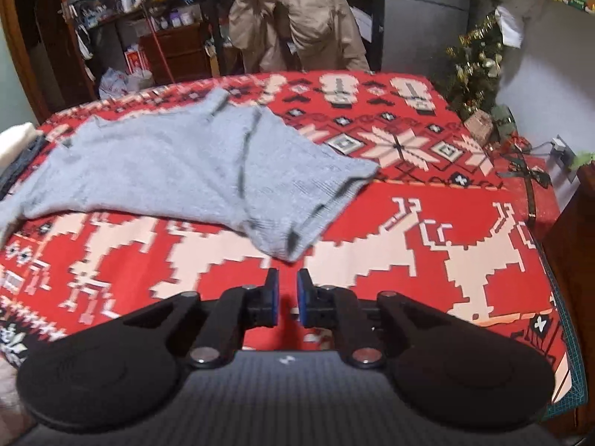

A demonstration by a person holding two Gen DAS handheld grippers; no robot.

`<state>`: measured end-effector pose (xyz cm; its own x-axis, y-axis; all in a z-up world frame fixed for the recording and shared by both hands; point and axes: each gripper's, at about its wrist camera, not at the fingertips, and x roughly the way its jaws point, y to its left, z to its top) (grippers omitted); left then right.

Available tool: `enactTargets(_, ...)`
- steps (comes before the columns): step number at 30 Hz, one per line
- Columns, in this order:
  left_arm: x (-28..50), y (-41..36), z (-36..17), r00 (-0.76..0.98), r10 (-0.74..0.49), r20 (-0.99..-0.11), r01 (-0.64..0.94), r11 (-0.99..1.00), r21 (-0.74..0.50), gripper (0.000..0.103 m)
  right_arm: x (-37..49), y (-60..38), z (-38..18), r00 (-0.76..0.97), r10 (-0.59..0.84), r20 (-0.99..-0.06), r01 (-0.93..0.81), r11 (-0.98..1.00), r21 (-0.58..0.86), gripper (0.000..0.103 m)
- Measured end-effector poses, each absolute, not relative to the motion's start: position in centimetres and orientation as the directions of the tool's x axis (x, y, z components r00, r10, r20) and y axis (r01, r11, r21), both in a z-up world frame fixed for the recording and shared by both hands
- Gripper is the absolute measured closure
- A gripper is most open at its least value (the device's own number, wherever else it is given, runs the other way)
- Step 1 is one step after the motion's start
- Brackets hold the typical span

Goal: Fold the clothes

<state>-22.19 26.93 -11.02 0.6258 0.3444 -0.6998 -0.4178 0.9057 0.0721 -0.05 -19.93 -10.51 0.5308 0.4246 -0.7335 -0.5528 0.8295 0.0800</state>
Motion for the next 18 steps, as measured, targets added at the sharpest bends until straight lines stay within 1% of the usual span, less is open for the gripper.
enactTargets(1,-21.6,26.8,-11.2,0.624,0.368,-0.690,-0.405,0.907,0.118,0.062,-0.4,-19.5,-10.3,0.525,0.439,-0.729,-0.564,0.821,0.088,0.084)
enactTargets(3,-20.2,26.5,-11.8,0.614,0.411,-0.674,-0.371,0.904,0.213,0.074,-0.9,-18.5,-9.9,0.506,0.469,-0.723,-0.591,0.800,0.105,0.083)
enactTargets(4,-19.6,26.4,-12.2,0.607,0.417,-0.676,-0.348,0.905,0.246,0.074,-1.2,-17.7,-9.8,0.495,0.484,-0.721,-0.607,0.787,0.112,0.083)
enactTargets(6,-18.3,26.4,-13.0,0.589,0.425,-0.687,-0.296,0.905,0.306,0.079,-1.8,-16.1,-9.8,0.468,0.516,-0.718,-0.639,0.759,0.129,0.083)
enactTargets(7,-17.7,26.5,-13.5,0.572,0.432,-0.697,-0.274,0.902,0.334,0.080,-1.9,-15.4,-9.8,0.456,0.528,-0.716,-0.650,0.748,0.137,0.083)
enactTargets(12,-16.8,26.9,-14.0,0.561,0.419,-0.714,-0.186,0.904,0.384,0.080,-3.0,-12.2,-9.6,0.394,0.590,-0.705,-0.701,0.689,0.186,0.083)
enactTargets(13,-16.7,27.0,-13.9,0.556,0.408,-0.724,-0.172,0.909,0.380,0.082,-3.2,-11.7,-9.6,0.382,0.600,-0.703,-0.708,0.679,0.194,0.082)
enactTargets(14,-16.5,27.0,-13.9,0.550,0.398,-0.735,-0.155,0.913,0.378,0.102,-3.3,-11.1,-9.6,0.371,0.608,-0.702,-0.714,0.670,0.202,0.082)
enactTargets(18,-16.5,26.5,-13.3,0.541,0.379,-0.751,-0.092,0.914,0.395,0.101,-3.6,-8.4,-9.6,0.311,0.645,-0.698,-0.758,0.612,0.227,0.082)
